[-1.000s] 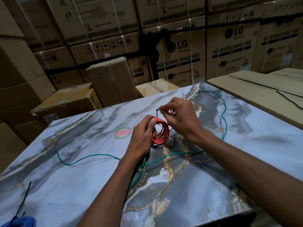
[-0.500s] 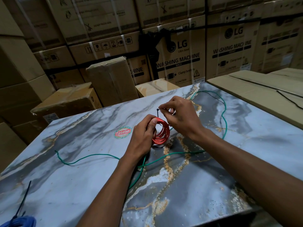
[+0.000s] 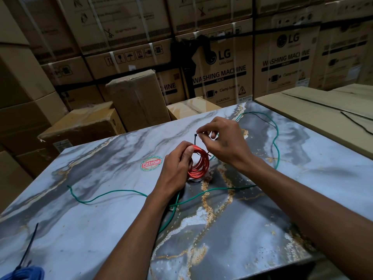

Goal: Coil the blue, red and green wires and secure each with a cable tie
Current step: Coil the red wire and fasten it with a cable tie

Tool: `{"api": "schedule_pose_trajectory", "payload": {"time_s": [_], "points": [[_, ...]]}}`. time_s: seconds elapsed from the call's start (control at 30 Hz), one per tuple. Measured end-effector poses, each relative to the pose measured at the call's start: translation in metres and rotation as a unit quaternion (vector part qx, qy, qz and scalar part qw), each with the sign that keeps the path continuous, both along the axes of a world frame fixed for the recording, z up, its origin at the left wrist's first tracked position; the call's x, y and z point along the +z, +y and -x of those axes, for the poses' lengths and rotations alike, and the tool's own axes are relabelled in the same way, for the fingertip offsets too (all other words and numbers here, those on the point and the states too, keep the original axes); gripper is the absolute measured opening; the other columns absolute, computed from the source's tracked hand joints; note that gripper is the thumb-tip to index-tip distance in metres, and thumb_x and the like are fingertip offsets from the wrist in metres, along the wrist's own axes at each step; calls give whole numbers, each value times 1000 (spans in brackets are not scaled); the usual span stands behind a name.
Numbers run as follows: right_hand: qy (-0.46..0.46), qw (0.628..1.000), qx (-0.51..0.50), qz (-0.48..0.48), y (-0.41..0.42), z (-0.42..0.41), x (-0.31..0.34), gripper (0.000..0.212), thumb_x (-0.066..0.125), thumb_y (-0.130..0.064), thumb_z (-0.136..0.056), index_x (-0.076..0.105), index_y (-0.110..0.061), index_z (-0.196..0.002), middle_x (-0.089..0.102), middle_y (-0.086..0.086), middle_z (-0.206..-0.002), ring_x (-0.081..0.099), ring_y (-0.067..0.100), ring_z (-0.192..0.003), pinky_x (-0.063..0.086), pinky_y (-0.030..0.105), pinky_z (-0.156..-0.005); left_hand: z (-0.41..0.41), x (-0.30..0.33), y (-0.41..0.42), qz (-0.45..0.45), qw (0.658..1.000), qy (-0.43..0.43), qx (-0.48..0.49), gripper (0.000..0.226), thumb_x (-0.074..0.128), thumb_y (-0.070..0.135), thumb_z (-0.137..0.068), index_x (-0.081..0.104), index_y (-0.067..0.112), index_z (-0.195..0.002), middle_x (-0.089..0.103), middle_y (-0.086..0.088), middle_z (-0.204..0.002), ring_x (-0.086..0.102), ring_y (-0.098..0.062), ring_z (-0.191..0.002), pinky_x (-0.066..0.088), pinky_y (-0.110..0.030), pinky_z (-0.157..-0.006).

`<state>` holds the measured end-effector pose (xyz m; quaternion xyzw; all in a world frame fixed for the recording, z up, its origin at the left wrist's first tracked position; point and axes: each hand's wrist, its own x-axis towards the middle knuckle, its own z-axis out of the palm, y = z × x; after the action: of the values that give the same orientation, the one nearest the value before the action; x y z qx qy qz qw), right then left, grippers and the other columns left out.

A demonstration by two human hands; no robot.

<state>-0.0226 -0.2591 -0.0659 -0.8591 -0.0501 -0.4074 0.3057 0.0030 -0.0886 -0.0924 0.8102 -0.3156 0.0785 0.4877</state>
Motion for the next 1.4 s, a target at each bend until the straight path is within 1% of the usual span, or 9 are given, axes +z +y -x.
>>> {"api": "schedule_pose_trajectory", "payload": {"time_s": [0.17,0.33,0.63,0.87,0.93,1.07,1.2,1.3,1.4], "points": [[-3,1000,1,-8,0,2,1,14,73,-19,-86,83,-18,-96,71,-2,-82,53,3,-63,42,16,-60,0,-1,0,-3,1000,-2,3,27,40,40,-107,62,26,-99,57,16,-63,52,-7,-63,39,-26,-61],[8,1000,6,-2,0,2,2,15,73,-20,-87,83,-18,-97,71,-2,-82,56,5,-65,45,22,-61,1,0,0,-5,1000,-3,2,27,40,39,-107,62,26,-99,58,19,-64,53,-7,-63,38,-24,-62],[13,1000,0,-12,0,0,1,16,72,-19,-85,84,-19,-95,69,-4,-79,55,5,-64,41,19,-60,0,0,1,2,1000,2,-2,26,41,37,-108,63,26,-99,55,17,-61,50,-8,-62,38,-26,-61],[22,1000,3,-10,1,2,2,15,74,-20,-88,83,-19,-100,73,0,-85,63,10,-70,51,25,-64,2,1,1,-3,1000,1,-7,26,41,36,-108,62,24,-100,56,19,-64,51,-7,-63,38,-25,-62],[29,1000,8,-8,1,2,3,16,75,-18,-88,83,-18,-101,72,-1,-85,61,9,-70,48,23,-64,1,1,1,-3,1000,-1,-8,26,41,36,-108,62,24,-100,57,17,-65,51,-6,-64,38,-24,-62],[49,998,25,-17,-1,5,6,27,77,-11,-86,79,-17,-113,63,-9,-83,55,-3,-69,38,7,-66,2,1,0,-6,1000,-2,-8,26,40,36,-108,62,24,-100,56,19,-65,50,-7,-63,37,-24,-62],[55,997,46,-13,-1,8,9,38,75,-9,-88,73,-15,-125,61,-9,-85,54,-3,-72,40,11,-69,3,3,1,-12,1000,-5,-14,26,40,37,-108,61,24,-99,54,17,-65,50,-6,-63,38,-26,-62],[80,995,55,16,-3,7,11,38,74,-9,-90,72,-16,-127,56,-8,-84,50,-2,-71,38,12,-66,4,5,2,-32,999,-27,-14,25,41,38,-107,61,25,-99,57,13,-69,53,-6,-67,38,-19,-61],[109,990,74,44,-4,7,13,33,72,-9,-92,74,-18,-124,50,-9,-82,49,-1,-72,36,5,-63,5,7,2,-48,998,-43,-17,24,41,37,-108,61,25,-101,58,10,-73,54,-6,-69,37,-16,-60]]}}
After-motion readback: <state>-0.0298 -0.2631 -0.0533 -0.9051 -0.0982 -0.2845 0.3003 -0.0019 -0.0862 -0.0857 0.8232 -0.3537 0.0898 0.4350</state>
